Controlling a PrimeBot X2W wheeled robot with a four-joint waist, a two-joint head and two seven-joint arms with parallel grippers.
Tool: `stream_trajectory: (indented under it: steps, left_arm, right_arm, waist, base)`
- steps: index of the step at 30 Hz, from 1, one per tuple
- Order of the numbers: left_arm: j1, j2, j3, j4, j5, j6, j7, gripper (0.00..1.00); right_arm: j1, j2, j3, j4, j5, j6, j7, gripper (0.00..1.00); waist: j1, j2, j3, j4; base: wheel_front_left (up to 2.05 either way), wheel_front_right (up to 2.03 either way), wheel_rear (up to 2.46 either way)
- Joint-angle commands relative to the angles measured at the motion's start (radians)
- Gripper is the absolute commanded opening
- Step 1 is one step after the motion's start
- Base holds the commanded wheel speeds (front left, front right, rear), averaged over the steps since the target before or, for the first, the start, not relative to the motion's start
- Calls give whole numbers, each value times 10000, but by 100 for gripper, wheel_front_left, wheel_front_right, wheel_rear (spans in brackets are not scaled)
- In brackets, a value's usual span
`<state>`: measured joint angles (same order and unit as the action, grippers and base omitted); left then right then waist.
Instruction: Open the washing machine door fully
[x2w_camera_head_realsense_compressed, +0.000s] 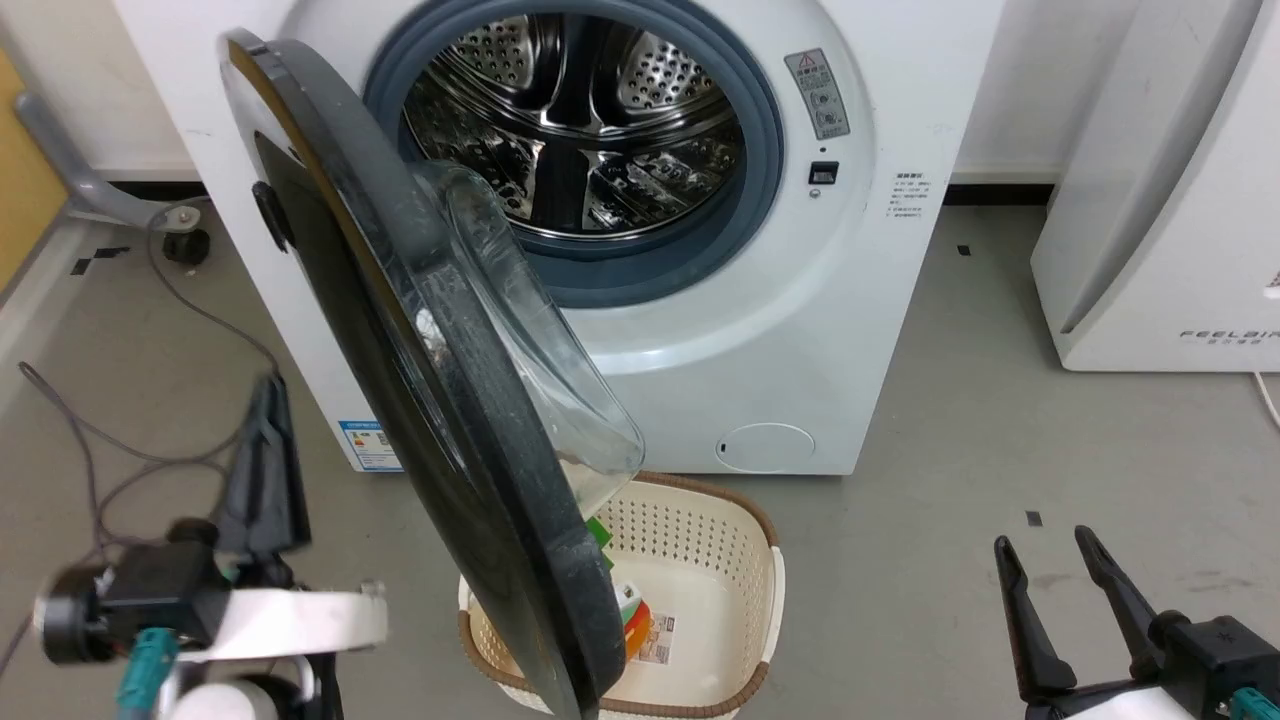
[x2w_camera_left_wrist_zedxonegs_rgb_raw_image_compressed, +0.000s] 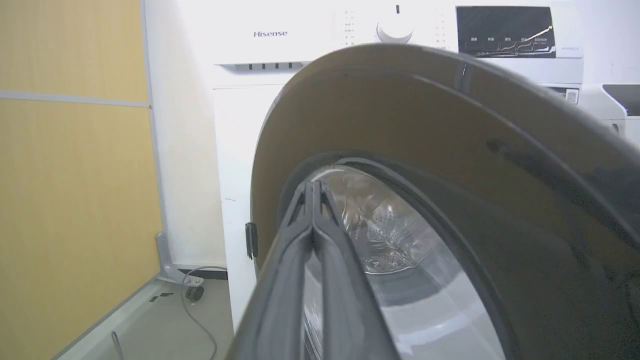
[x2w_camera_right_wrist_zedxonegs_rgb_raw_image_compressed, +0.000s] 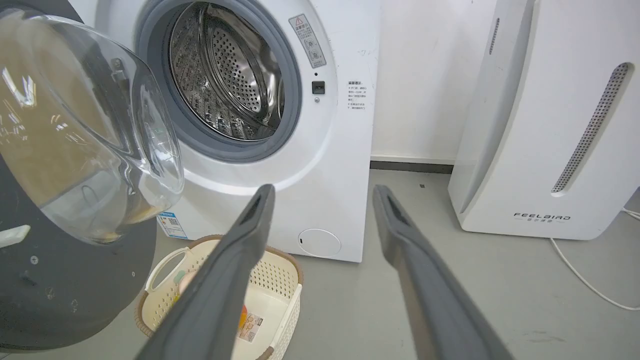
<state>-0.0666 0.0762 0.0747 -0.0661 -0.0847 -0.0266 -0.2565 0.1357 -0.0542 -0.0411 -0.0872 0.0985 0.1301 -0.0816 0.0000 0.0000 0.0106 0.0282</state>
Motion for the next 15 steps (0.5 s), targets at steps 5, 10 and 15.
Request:
stream_trajectory:
  steps: [5, 10, 15]
  left_arm:
    - [-538, 90, -54, -1764, 362, 167, -53, 0]
    - [-789, 44, -466, -3366, 447, 61, -53, 0]
    - [-966, -33, -1354, -4658, 361, -274, -53, 0]
  right_arm:
    - [221, 39, -68, 77, 101, 6, -26, 100]
    - [236, 39, -81, 92, 39, 6, 35, 100]
    - [247, 39, -153, 104, 37, 6, 107, 100]
  waist:
    - [0, 0, -51, 68]
    - [0, 0, -60, 29]
    - [0, 0, -62, 25]
  base:
    - [0, 0, 0]
    - [0, 0, 0]
    - [0, 0, 0]
